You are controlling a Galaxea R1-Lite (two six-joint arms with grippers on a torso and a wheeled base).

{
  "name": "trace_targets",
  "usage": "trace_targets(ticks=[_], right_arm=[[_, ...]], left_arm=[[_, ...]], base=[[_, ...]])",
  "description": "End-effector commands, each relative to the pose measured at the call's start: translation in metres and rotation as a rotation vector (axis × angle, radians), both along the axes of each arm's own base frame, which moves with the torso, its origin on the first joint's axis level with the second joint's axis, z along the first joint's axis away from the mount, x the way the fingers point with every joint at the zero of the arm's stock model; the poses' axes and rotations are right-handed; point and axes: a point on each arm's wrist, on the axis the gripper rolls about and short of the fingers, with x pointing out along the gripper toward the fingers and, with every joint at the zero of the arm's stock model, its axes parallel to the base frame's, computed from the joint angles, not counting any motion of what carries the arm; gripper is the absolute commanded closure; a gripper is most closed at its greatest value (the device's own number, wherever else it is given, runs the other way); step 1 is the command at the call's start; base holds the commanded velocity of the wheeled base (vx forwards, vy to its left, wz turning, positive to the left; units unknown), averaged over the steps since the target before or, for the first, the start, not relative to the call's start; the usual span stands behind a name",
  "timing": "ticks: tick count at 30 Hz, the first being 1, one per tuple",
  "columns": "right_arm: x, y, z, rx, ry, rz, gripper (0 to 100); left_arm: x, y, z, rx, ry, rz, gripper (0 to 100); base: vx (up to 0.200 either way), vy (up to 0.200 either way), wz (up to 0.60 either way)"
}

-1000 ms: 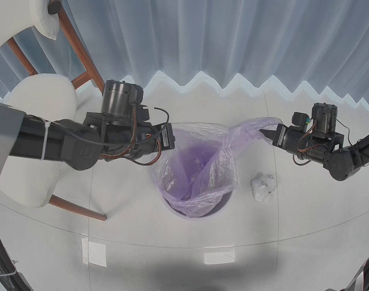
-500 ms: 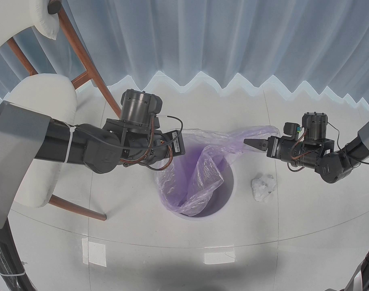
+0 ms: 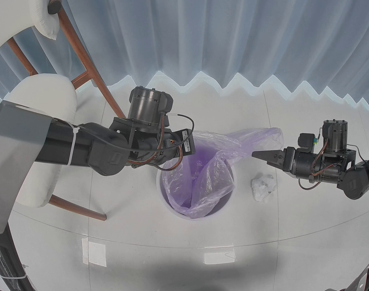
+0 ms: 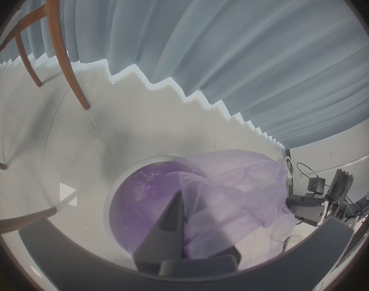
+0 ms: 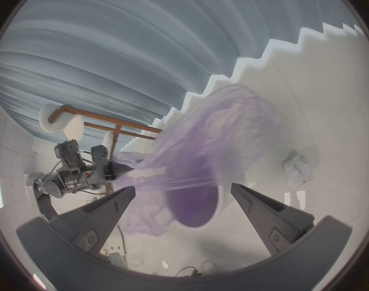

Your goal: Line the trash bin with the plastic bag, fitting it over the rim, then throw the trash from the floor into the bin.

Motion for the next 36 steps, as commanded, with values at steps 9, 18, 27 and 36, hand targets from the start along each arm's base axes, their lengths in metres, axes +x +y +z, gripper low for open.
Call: trace_targets(ticks=[9, 18, 27, 36], right_arm=[[-0.032, 0.071, 0.017, 0.022, 0.003, 0.057, 0], [-0.013, 0.079, 0.005, -0.015, 0.000, 0.006, 0], [0.001, 0.086, -0.001, -0.028, -0.002, -0.030, 100], [-0.018, 0.035, -0.018, -0.146, 0.036, -0.204, 100]], left_arm=[[-0.007, -0.009, 0.003, 0.000, -0.011, -0.018, 100], [-0.009, -0.010, 0.002, 0.003, -0.009, -0.020, 100], [-0.009, -0.010, 0.002, 0.006, -0.009, -0.016, 100], [-0.010, 0.024, 0.000, 0.115, -0.028, 0.082, 100]], base=[[0.000, 0.000, 0.00], [0.000, 0.000, 0.00], [0.000, 0.000, 0.00], [0.000, 0.000, 0.00]])
